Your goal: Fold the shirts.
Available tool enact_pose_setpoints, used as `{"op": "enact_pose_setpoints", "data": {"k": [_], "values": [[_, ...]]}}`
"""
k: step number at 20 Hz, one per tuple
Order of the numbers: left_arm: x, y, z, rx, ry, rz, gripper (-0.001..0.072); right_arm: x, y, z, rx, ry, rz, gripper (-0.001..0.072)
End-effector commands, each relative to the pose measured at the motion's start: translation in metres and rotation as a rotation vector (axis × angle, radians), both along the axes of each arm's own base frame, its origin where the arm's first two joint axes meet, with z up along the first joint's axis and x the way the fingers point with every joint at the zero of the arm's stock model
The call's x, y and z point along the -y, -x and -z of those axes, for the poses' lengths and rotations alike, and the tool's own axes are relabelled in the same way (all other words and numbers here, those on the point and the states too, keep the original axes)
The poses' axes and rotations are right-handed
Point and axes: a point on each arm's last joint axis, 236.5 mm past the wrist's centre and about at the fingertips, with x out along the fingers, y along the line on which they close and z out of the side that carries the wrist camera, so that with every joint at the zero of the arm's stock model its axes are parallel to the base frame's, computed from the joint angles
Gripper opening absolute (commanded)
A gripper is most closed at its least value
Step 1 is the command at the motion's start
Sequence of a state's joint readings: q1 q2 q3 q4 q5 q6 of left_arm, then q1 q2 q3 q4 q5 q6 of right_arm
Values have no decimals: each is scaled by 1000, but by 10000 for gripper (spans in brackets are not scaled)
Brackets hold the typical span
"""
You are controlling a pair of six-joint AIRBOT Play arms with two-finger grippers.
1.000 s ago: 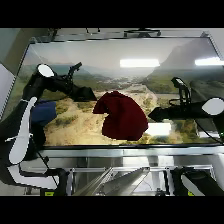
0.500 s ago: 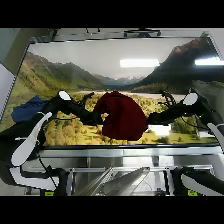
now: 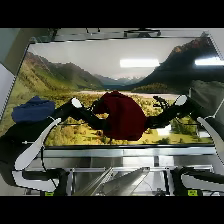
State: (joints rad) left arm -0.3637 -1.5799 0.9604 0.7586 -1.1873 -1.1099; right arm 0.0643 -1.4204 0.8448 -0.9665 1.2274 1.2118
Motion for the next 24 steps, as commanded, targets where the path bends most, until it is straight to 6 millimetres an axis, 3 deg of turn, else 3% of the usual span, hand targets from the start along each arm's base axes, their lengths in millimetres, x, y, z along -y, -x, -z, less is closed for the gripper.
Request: {"op": "enact_pose_setpoints", "data": {"k": [1,2,3,4,5,6,7,9,12,14,16,18,20,22,23,24], "values": [[7,3,1,6,-4,6,198,-10,-7,5,22,-53,-4,473],[8,3,0,4,1,2,108,-11,-12,6,42,-55,0,355],[12,2,-3,-5,21,-12,11,-10,-15,9,57,-52,1,293],[17,1,-7,-13,45,-30,9,-10,-18,11,62,-48,5,270],[23,-1,-13,-19,73,-46,13,-11,-19,12,75,-55,-7,117],[26,-4,-17,-13,85,-46,18,-12,-20,12,83,-63,-11,58],[28,-8,-24,-2,95,-37,17,-14,-21,10,86,-74,-10,20],[35,-13,-46,13,131,5,17,-15,-18,2,76,-93,-43,20],[39,-31,-107,82,196,36,16,-11,-29,-45,106,-141,-79,20],[35,-46,-176,197,251,38,16,-10,-53,-117,240,-204,-81,19],[27,-61,-263,384,310,9,17,-17,-73,-218,483,-299,-79,19],[12,-65,-363,615,377,-53,17,-22,-69,-334,801,-339,-116,19],[-3,-47,-460,871,457,-101,18,-23,-43,-422,1071,-305,-169,20],[-21,-13,-540,1113,522,-136,19,-26,-12,-482,1270,-280,-201,20],[-27,2,-559,1175,538,-144,19,-27,1,-496,1318,-274,-211,20],[-32,14,-566,1202,537,-143,19,-27,9,-500,1336,-265,-216,20]]}}
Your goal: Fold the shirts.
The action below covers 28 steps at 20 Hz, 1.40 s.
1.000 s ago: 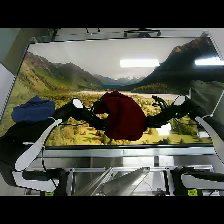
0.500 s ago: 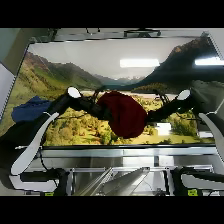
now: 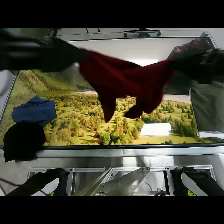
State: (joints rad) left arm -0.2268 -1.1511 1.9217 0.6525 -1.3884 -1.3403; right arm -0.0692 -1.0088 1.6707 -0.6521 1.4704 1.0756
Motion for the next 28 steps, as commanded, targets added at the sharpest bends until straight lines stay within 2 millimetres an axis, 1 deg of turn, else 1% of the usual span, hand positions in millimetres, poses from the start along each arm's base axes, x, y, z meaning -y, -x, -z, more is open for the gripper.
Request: {"op": "enact_pose_setpoints", "data": {"k": [1,2,3,5,7,9,11,12,15,16,17,18,19,20,22,24,25,26,27,28], "values": [[-25,50,-67,192,62,-68,20,-1,46,-57,198,31,0,20],[-28,47,-55,162,45,-81,20,1,45,-48,169,52,-4,20],[-31,39,-34,115,15,-104,20,1,42,-37,128,68,-16,20],[-34,18,22,-19,-41,-131,20,1,32,-4,6,88,-60,21],[-31,2,86,-184,-84,-130,20,-7,18,38,-136,88,-113,21],[-29,-14,152,-331,-124,-128,20,-22,5,92,-279,85,-179,21],[-28,-29,216,-452,-164,-132,20,-42,-7,154,-426,70,-211,21],[-28,-35,248,-513,-183,-136,20,-53,-13,189,-491,67,-219,21],[-29,-45,329,-655,-247,-121,20,-76,-26,288,-635,85,-203,22],[-32,-48,351,-692,-264,-118,20,-79,-32,318,-688,90,-175,45],[-37,-50,369,-732,-276,-116,20,-80,-36,339,-733,94,-161,192],[-45,-55,385,-767,-282,-121,19,-76,-42,354,-783,88,-133,275],[-54,-62,396,-796,-280,-138,20,-69,-48,362,-815,79,-110,275],[-67,-71,405,-829,-271,-161,19,-57,-55,361,-836,62,-84,276],[-91,-83,416,-877,-255,-175,18,-27,-64,344,-861,12,-39,276],[-107,-89,426,-916,-244,-165,18,4,-62,322,-885,-34,7,275],[-111,-92,431,-924,-244,-151,18,15,-57,313,-894,-47,17,274],[-112,-92,435,-935,-244,-136,17,22,-47,311,-912,-47,31,274],[-112,-93,441,-943,-247,-125,18,25,-32,314,-935,-39,45,274],[-111,-91,446,-951,-251,-108,18,25,-11,321,-971,-32,59,274]]}}
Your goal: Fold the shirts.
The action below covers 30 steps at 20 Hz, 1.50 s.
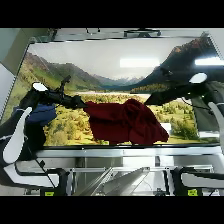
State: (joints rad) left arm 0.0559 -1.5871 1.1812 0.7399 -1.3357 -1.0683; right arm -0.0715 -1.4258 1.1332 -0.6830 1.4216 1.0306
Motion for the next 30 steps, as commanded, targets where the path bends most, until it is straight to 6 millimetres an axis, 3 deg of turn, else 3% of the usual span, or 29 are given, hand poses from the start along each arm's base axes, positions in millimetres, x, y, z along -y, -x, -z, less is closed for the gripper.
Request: {"op": "enact_pose_setpoints", "data": {"k": [1,2,4,5,6,7,9,12,14,17,20,21,23,30], "values": [[-5,2,18,-44,25,50,18,13,58,11,-129,16,49,274],[-3,3,20,-52,26,62,18,11,80,22,-172,20,75,281],[-2,4,20,-57,32,73,18,3,123,44,-259,28,132,475],[0,4,18,-57,39,76,18,-1,142,53,-291,35,151,529],[1,4,18,-56,38,79,18,-2,151,63,-292,52,176,529],[1,4,17,-56,40,78,18,0,153,74,-266,80,201,529],[1,5,17,-58,40,79,18,14,138,91,-191,157,257,530],[2,12,15,-81,52,99,18,31,117,97,-116,231,311,530],[3,21,11,-107,67,125,17,37,131,101,-195,275,309,530],[4,26,9,-123,76,142,18,32,163,93,-311,269,240,529],[4,26,9,-122,76,141,18,59,186,100,-369,416,241,529],[4,25,9,-121,75,140,17,68,182,104,-353,455,268,529],[4,25,9,-121,75,140,17,67,165,110,-290,439,324,530],[4,25,9,-121,75,140,17,16,120,120,-260,147,400,506]]}}
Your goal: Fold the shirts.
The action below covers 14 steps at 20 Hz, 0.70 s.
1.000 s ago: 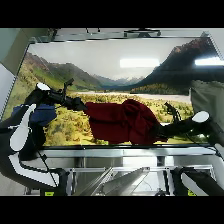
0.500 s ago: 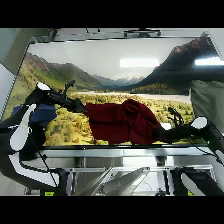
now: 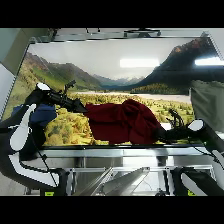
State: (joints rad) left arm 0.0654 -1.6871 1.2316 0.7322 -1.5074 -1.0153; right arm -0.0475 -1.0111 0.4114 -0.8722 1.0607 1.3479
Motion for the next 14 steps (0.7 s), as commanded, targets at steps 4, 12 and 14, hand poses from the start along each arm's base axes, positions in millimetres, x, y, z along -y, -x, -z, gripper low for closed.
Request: {"op": "enact_pose_setpoints", "data": {"k": [4,12,14], "values": [[1,2,-2,-4,7,6,16,-51,-28,-42,113,-299,-6,129],[18,-25,-225,451,416,-115,17,10,-113,-291,758,-324,10,22],[10,-7,-346,740,550,-134,17,37,-113,-384,976,-347,31,22]]}}
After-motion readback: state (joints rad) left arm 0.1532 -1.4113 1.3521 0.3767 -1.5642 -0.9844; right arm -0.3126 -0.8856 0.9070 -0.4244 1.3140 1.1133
